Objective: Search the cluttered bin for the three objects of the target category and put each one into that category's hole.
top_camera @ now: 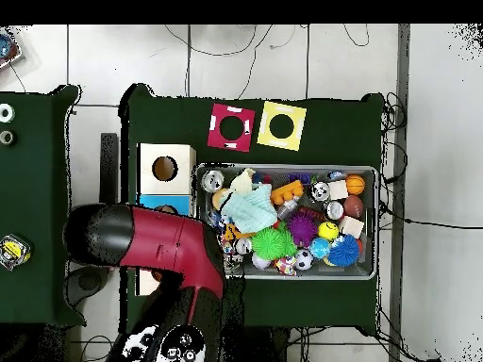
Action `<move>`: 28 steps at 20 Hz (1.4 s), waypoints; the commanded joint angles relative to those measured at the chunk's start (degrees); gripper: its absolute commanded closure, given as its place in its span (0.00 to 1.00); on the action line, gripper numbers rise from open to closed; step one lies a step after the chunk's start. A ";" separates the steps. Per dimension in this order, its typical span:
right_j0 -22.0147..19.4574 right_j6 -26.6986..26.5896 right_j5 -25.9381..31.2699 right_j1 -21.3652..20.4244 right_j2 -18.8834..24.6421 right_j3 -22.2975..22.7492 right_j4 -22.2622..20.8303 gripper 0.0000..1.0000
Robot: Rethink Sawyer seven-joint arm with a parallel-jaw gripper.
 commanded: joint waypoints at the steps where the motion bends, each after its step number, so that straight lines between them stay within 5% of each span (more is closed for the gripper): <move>1: -0.85 14.04 -4.92 4.27 3.08 2.19 2.23 1.00; 28: -1.14 12.66 -8.67 6.64 3.67 2.80 2.74 1.00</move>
